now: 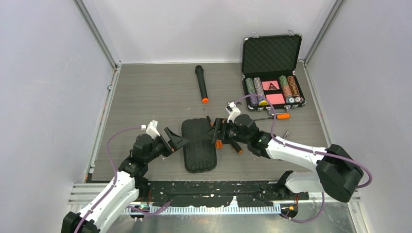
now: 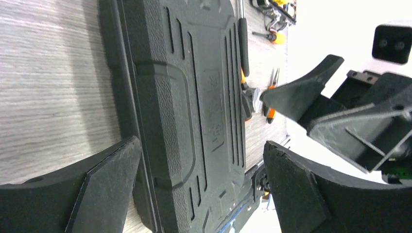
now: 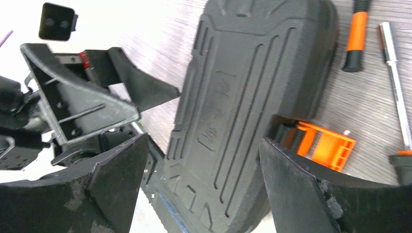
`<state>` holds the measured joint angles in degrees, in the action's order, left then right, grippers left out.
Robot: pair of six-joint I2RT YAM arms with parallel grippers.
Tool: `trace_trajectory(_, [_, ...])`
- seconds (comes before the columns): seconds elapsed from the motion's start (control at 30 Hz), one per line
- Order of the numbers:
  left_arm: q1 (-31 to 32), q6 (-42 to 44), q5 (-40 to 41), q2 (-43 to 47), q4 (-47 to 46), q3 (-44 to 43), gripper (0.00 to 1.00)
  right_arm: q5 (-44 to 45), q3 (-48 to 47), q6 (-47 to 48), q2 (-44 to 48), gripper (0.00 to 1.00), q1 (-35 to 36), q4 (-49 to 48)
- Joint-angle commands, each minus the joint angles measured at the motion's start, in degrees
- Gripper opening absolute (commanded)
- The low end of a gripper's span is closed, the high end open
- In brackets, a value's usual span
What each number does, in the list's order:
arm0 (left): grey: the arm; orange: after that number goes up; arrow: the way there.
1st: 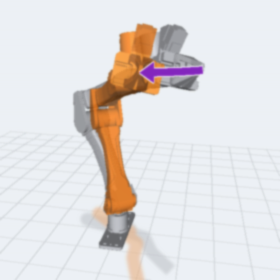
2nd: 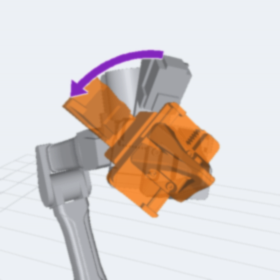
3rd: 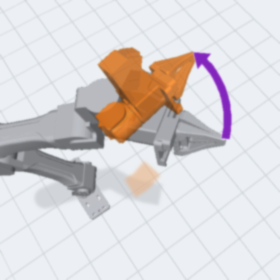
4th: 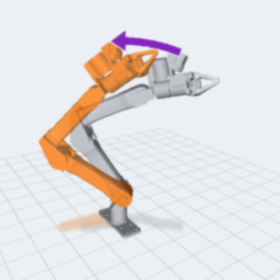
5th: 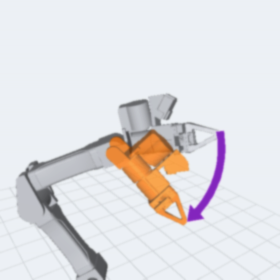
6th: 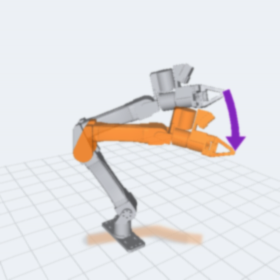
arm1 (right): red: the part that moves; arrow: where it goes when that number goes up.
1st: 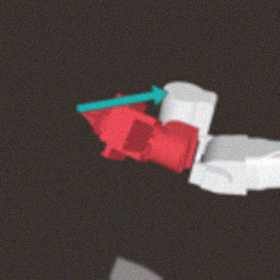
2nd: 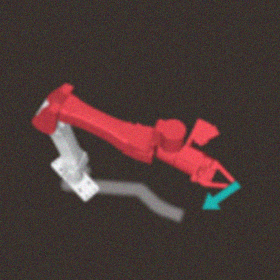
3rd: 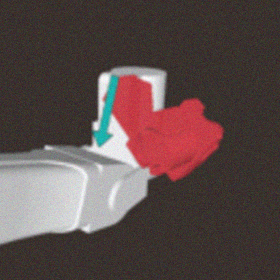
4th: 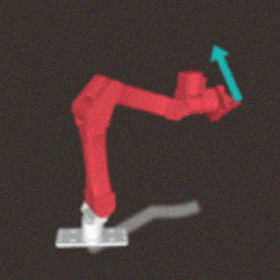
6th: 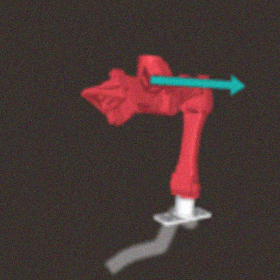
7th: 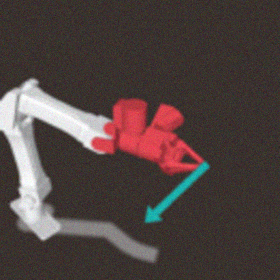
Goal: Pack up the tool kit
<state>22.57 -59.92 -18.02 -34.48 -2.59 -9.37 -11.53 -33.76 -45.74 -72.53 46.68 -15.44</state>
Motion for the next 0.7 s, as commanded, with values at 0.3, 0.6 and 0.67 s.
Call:
trace_trajectory(0.3, [3.71,-1.82,10.05,7.57,16.53,2.41,0.35,-0.22,-1.33,2.06,-5.34,0.9,-0.44,0.13])
trace_trajectory(0.6, [3.71,-2.46,8.57,-1.34,10.88,4.79,0.11,-4.45,-2.19,1.7,-9.8,0.89,-0.35,-4.26])
trace_trajectory(0.67, [3.73,-2.52,7.43,-4.3,7.2,5.1,0.08,-6.02,-2.16,1.33,-10.21,0.88,-0.2,-6.05])
